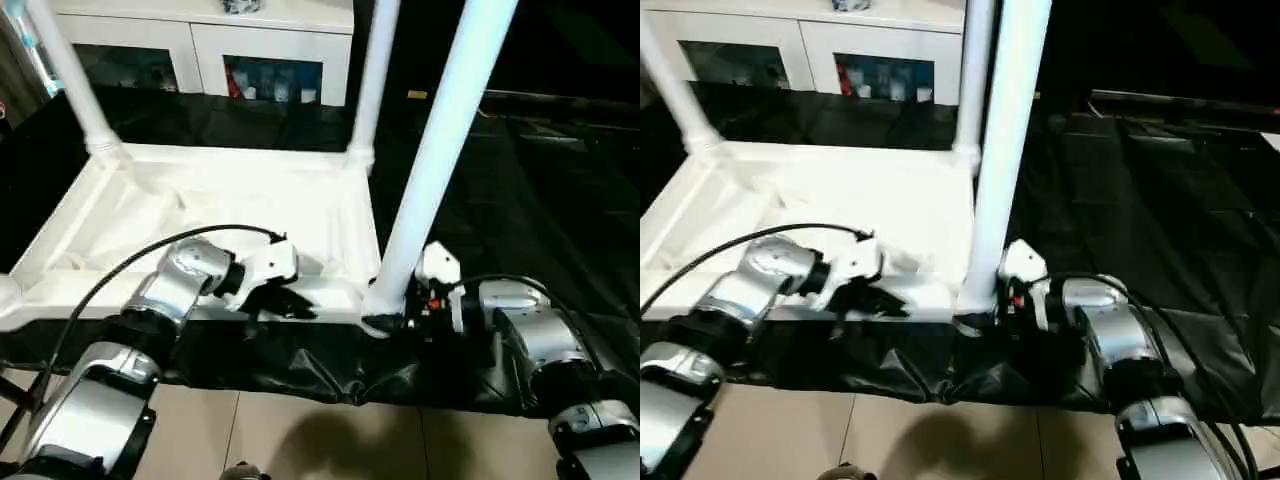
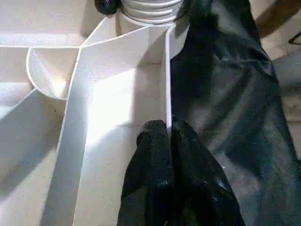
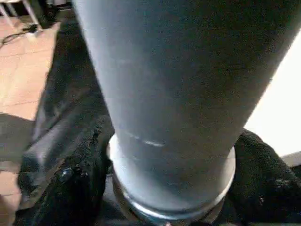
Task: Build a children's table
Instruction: Rotate leg to tighten
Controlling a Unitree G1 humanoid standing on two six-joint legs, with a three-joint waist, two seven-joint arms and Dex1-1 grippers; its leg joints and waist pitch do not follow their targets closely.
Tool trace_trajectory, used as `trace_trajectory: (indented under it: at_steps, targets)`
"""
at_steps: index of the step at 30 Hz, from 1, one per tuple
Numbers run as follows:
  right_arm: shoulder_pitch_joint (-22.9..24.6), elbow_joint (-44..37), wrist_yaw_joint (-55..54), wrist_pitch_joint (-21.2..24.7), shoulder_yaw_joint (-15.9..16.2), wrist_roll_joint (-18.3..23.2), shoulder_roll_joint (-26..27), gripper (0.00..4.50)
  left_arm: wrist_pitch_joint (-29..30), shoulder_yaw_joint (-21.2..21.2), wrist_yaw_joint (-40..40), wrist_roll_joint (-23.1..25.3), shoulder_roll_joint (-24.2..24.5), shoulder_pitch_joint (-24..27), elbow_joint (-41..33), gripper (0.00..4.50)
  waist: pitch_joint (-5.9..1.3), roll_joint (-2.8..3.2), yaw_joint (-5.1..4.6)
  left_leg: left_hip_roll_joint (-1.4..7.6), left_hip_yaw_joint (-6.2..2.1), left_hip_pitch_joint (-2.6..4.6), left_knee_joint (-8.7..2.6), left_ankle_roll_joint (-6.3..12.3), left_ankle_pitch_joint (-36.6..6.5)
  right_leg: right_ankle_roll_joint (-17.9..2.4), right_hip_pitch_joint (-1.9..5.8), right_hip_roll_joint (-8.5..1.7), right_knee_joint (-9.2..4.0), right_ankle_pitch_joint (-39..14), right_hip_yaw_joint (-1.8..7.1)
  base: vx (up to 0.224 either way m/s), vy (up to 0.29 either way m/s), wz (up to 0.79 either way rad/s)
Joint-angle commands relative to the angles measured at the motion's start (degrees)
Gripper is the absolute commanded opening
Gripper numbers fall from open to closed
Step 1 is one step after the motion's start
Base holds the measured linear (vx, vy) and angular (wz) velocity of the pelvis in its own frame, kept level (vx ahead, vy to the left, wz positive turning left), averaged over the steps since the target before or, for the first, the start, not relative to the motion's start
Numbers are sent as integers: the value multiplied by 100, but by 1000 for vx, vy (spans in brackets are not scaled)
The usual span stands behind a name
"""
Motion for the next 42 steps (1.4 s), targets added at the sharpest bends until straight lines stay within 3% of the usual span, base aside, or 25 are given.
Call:
trace_trajectory:
  at_steps: [1,5,8,12,16,19,22,24,27,29,32,37,40,41,42]
  targets:
    - [96,-164,227,90,245,54,56,300,-10,-228,-57,62,-103,44,-87,0,-387,26,10,489,-199,52,-410,216,-1293,-1080,267,-587,-389,-1704,486,0,0,0]
    - [134,-186,192,147,261,58,89,282,56,-188,7,16,-156,38,-82,0,-393,23,12,490,-200,57,-407,178,-1303,-1082,267,-588,-384,-1691,487,0,0,0]
    - [146,-74,-168,264,97,95,281,280,108,-113,394,25,-336,-31,50,0,-393,15,20,490,-194,54,-403,198,-1241,-1095,268,-586,-379,-1619,486,0,0,0]
    - [52,196,-966,310,-163,107,605,280,245,-55,964,137,-556,-140,216,0,-350,12,-5,482,-229,97,-419,45,-1597,-865,235,-622,-492,-2473,470,0,0,0]
    - [-219,819,-2567,256,-502,6,1156,279,489,72,1734,148,-1030,-278,345,0,-325,15,-100,447,-284,130,-419,-84,-1947,-596,213,-640,-599,-3188,418,0,0,0]
    - [-495,1332,-3749,282,-785,-59,1545,277,660,100,2380,240,-1383,-380,470,0,-317,15,-196,429,-299,146,-403,-108,-2126,-470,183,-632,-670,-3425,383,0,0,0]
    - [-746,1720,-4828,303,-1028,-90,1881,277,783,128,2999,339,-1681,-461,583,0,-323,45,-254,431,-311,140,-408,-144,-2199,-460,167,-616,-670,-3342,383,0,0,0]
    - [-869,1892,-5200,317,-1117,-79,2048,277,825,123,3249,401,-1810,-490,631,0,-327,36,-274,405,-299,173,-392,-128,-2234,-457,143,-611,-690,-3338,375,0,0,0]
    - [-936,1978,-5215,138,-1061,-144,2215,277,745,46,3374,528,-1905,-480,629,0,-338,17,-256,409,-290,125,-405,-26,-2109,-471,166,-618,-664,-3156,402,0,0,0]
    - [-950,1966,-5028,59,-1020,-140,2227,333,688,43,3324,500,-1913,-460,593,0,-346,16,-239,428,-278,100,-423,28,-1982,-557,178,-610,-617,-2866,432,0,0,0]
    - [-969,1952,-4737,-6,-984,-155,2147,372,489,-2,3080,457,-1819,-403,508,0,-346,20,-234,431,-266,85,-427,60,-1921,-655,190,-608,-588,-2688,446,0,0,0]
    - [-998,2005,-4491,-234,-867,-291,1871,396,308,-65,2605,415,-1606,-273,363,0,-357,34,-235,450,-262,69,-435,62,-1805,-755,203,-614,-543,-2457,470,0,0,0]
    - [-974,1922,-3902,-316,-815,-235,1561,396,141,-116,2228,410,-1352,-175,301,0,-386,31,-214,454,-239,34,-419,160,-1594,-954,247,-602,-460,-1927,489,0,0,0]
    - [-934,1821,-3516,-347,-732,-243,1396,396,96,-98,2052,373,-1247,-160,295,0,-397,36,-196,454,-211,64,-404,191,-1475,-1044,226,-583,-430,-1655,499,0,0,0]
    - [-895,1729,-3206,-355,-670,-240,1283,396,70,-84,1931,347,-1177,-157,294,0,-413,27,-181,443,-194,33,-390,260,-1266,-1146,267,-573,-363,-1325,495,0,0,0]
